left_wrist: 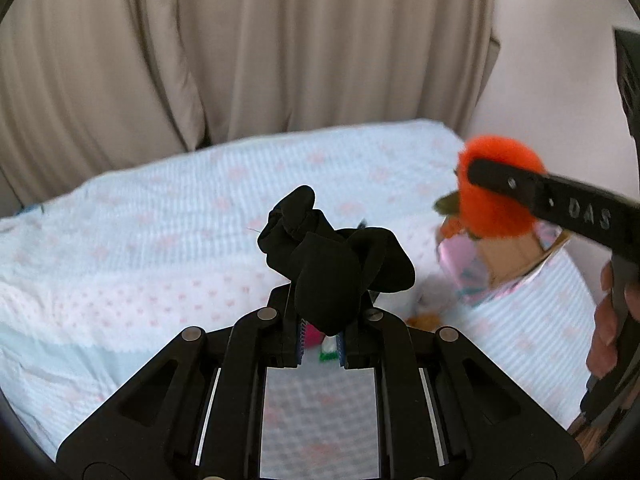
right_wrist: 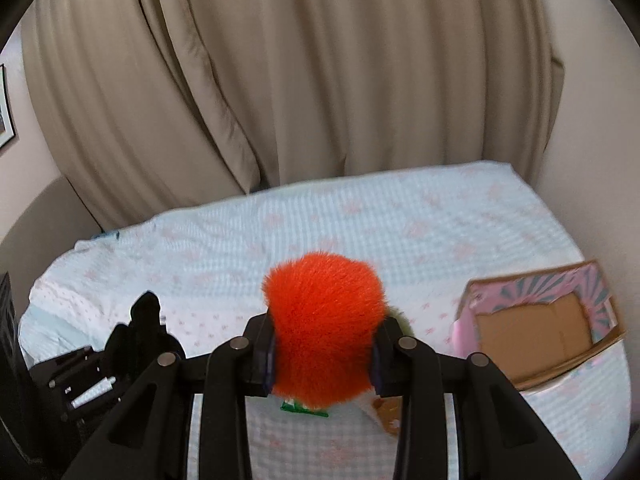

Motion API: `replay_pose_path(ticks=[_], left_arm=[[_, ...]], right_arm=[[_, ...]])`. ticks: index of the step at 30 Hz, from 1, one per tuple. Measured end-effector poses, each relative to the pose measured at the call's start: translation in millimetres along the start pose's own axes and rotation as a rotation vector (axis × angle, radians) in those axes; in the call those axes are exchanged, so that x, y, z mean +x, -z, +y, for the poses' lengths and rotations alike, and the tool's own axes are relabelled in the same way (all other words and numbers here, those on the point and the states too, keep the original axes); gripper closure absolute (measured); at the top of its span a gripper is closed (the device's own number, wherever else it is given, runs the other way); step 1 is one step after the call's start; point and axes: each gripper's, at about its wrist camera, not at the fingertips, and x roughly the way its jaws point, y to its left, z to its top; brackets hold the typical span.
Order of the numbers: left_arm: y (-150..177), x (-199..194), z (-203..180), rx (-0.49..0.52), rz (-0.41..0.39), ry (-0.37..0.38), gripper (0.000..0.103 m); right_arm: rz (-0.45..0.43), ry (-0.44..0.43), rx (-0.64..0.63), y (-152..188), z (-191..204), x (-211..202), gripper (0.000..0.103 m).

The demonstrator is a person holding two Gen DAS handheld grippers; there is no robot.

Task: Organize soft objects
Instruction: 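Carry the pompom in the right tool while the left tool carries the sock over the box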

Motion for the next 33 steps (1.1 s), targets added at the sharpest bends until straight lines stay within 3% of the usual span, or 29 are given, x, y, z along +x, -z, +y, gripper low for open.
replay_pose_path(ticks=[8, 16, 25, 33], left_arm=[[-49, -51, -69, -0.009, -0.077, -0.029, 0.093], [-70, -66, -164, -0.066, -0.113, -0.076, 0.093], [-80, -16, -264, -0.092, -0.053, -0.028, 0.093], [-82, 70, -314, -0.083, 0.071, 0.019, 0.093]], right_arm=[[-0.067, -0.011, -0.009, -27, -41, -71, 0.071], [-0.073, -0.074, -0.058, -37, -121, -119, 0.071], [-0.013, -0.037, -0.079, -45, -224, -120, 0.071], [0.076, 0.019, -0.041, -46, -296, -75, 0.071]])
